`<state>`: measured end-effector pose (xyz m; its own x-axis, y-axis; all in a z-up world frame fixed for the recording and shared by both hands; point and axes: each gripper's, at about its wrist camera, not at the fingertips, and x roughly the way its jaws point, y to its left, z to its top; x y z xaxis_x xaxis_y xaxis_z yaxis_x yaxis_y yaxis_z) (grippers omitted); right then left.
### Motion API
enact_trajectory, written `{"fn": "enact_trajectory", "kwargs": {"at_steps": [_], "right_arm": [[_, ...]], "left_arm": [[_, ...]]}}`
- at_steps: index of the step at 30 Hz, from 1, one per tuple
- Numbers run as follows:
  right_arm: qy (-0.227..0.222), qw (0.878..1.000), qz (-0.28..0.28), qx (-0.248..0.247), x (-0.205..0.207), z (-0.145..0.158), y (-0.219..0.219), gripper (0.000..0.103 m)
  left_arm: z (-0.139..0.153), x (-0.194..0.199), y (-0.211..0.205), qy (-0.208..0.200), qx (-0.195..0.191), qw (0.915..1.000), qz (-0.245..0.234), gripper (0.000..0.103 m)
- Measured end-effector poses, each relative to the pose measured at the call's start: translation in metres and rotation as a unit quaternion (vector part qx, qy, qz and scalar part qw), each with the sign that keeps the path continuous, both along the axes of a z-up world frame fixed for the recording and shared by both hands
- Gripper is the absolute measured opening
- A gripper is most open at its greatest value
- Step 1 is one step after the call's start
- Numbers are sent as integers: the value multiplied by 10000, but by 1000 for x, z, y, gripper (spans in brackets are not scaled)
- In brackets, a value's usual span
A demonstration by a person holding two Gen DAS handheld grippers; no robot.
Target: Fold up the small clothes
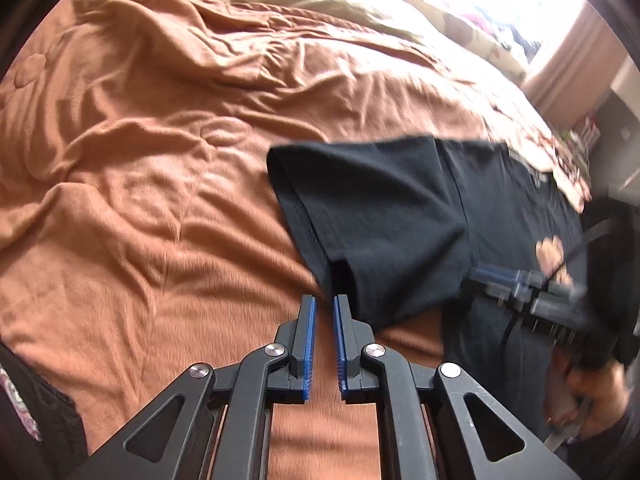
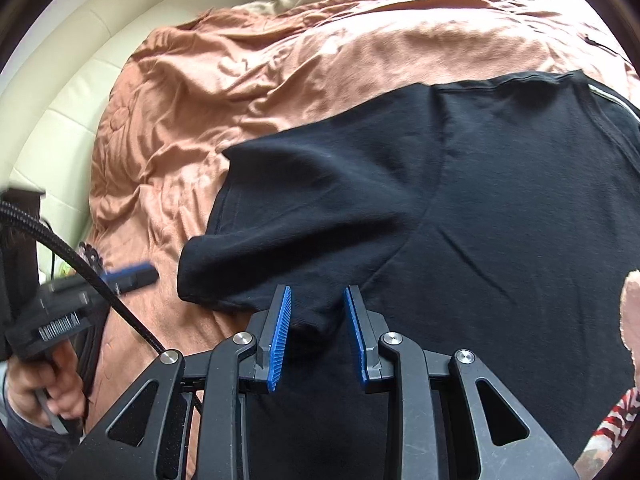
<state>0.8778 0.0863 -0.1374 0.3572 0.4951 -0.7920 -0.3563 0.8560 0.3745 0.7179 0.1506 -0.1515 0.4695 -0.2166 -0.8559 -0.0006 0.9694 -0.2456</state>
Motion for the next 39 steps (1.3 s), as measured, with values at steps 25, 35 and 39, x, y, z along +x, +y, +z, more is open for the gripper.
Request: {"fn": "enact_trajectory", "kwargs": {"at_steps": [25, 35, 39], "right_arm": [[43, 9996, 87, -248, -4, 10, -25, 25], [-8, 9995, -29, -329, -5, 16, -32, 25], [-88, 9993, -61, -347, -6, 19, -35, 25]], "left_arm": [[-46, 66, -25, 648, -60, 9970, 424, 3], [-44, 66, -7, 641, 66, 9956, 687, 5], [-38, 67, -3, 605, -81, 9954, 733, 29]]}}
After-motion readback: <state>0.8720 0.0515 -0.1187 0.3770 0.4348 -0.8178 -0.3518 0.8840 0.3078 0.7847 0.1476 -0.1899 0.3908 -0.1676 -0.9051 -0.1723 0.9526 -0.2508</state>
